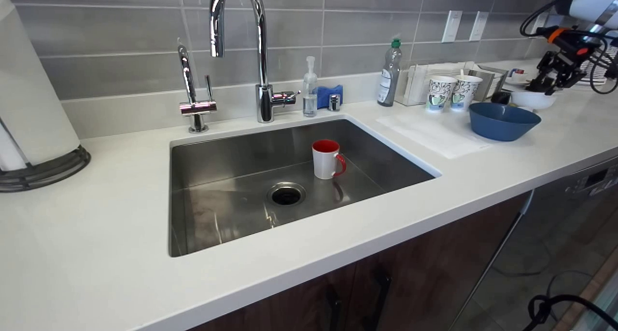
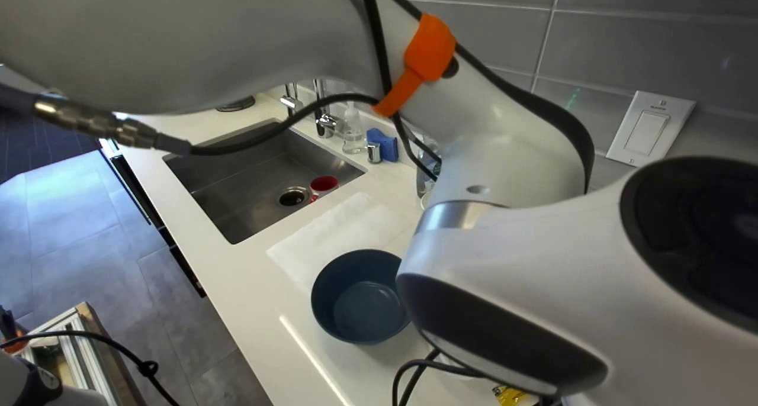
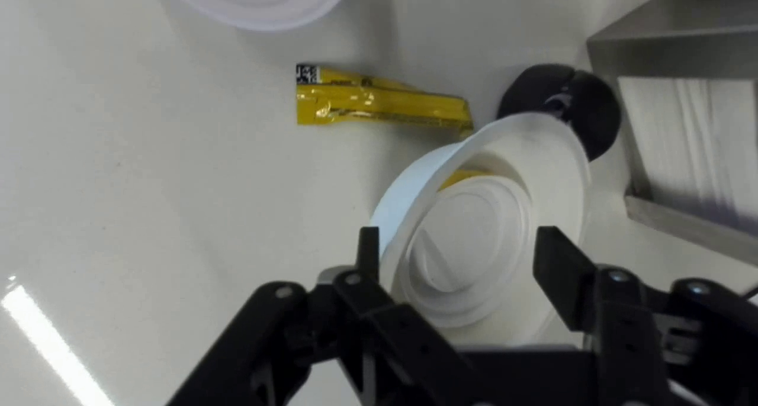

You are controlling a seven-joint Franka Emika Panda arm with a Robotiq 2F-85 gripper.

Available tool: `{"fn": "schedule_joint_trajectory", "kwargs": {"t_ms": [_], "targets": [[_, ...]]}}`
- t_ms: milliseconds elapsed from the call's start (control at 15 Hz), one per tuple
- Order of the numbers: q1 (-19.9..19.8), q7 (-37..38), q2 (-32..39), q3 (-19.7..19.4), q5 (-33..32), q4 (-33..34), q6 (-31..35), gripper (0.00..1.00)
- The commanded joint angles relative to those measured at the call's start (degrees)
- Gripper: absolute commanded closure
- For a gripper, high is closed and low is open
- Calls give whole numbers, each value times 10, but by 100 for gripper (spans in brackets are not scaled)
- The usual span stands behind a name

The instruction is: Move the white bowl to the counter

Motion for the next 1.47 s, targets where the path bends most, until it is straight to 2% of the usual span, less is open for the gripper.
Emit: {"fn": "schedule_joint_trajectory", "kwargs": {"t_ms": [0, 400, 733, 933, 1200, 1400], "targets": [[13, -56, -64, 14, -37, -31, -56, 2], [66, -139, -148, 28, -111, -98, -85, 0], [118, -185, -228, 48, -185, -185, -88, 0], [143, -202, -302, 61, -249, -246, -101, 0], [155, -222, -414, 90, -339, -309, -156, 0], [157, -261, -492, 117, -371, -335, -220, 0]]}}
